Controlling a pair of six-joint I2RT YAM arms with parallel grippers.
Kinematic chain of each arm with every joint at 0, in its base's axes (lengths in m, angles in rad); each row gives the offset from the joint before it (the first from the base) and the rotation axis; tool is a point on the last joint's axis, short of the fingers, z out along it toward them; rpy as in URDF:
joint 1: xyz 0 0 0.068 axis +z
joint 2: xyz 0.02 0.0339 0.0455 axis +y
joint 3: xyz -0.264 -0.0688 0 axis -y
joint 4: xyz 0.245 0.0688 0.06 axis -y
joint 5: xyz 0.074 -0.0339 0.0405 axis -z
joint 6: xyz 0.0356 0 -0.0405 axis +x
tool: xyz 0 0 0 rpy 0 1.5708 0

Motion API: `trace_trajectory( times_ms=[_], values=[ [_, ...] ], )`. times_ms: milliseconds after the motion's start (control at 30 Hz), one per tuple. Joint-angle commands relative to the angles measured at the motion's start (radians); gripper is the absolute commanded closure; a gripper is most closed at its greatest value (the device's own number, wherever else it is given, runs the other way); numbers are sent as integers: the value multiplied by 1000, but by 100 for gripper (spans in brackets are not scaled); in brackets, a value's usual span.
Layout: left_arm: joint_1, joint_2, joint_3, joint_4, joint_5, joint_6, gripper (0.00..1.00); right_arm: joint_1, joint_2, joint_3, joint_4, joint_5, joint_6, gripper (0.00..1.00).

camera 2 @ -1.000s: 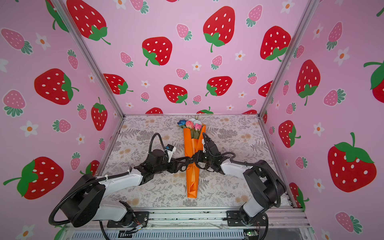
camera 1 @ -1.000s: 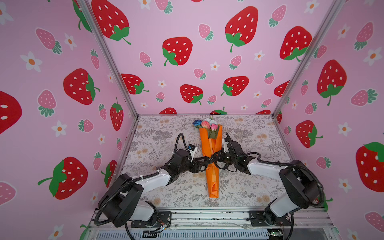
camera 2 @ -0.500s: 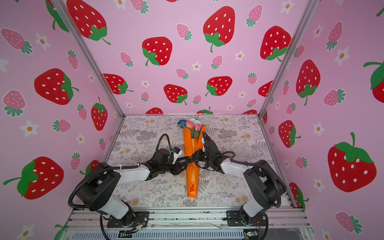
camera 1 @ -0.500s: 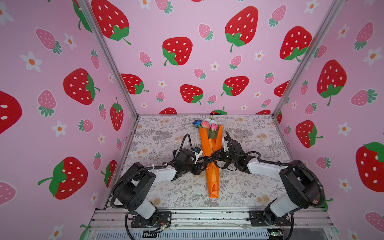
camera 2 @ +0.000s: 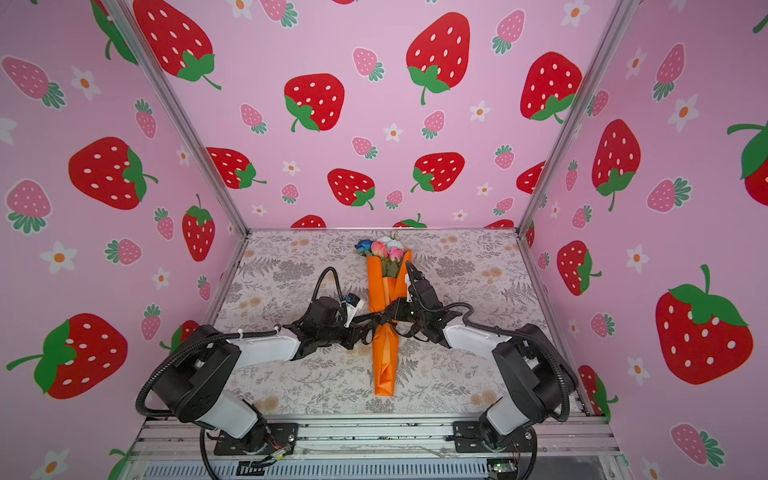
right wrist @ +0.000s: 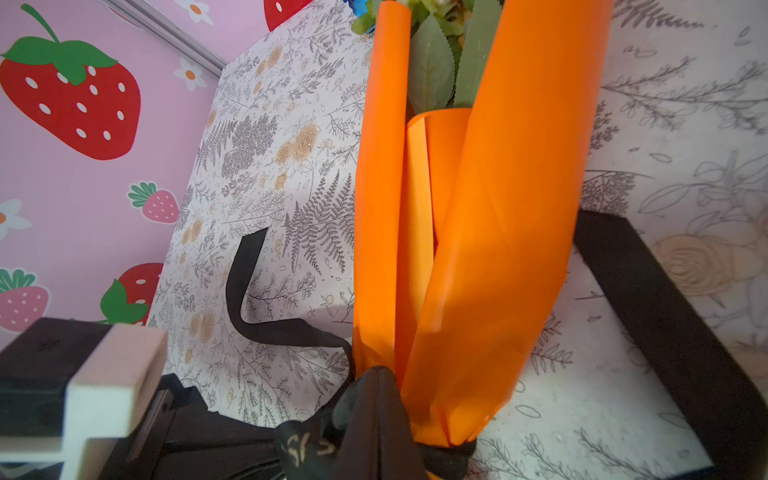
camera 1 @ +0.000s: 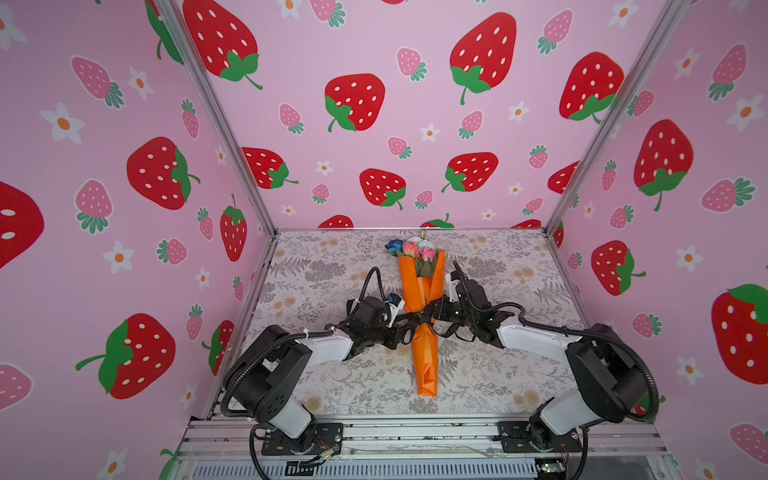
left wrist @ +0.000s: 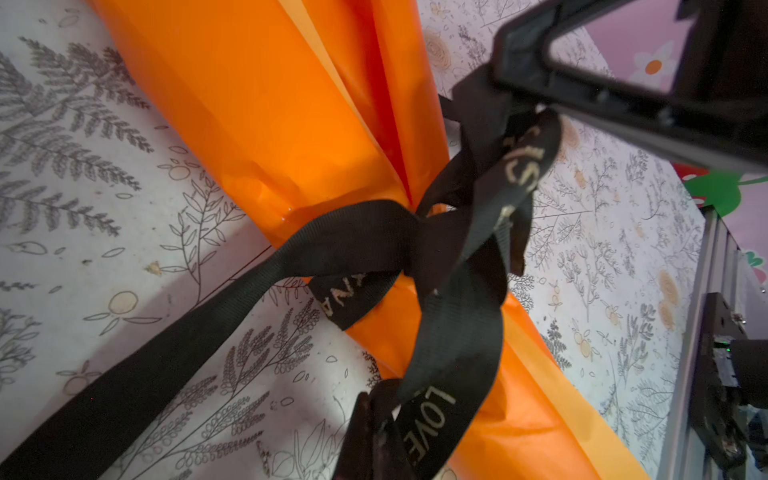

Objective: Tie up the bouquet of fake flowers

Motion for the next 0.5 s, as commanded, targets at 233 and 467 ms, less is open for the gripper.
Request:
trace_trajectory(
  times_ms=[233, 467],
  values=[
    [1, -49, 46, -68, -9, -22, 100, -8, -12, 44, -43, 62, -41, 100],
    [1, -56, 51, -117, -36, -21, 100, -28, -67, 17, -94, 193, -41, 100]
  ],
)
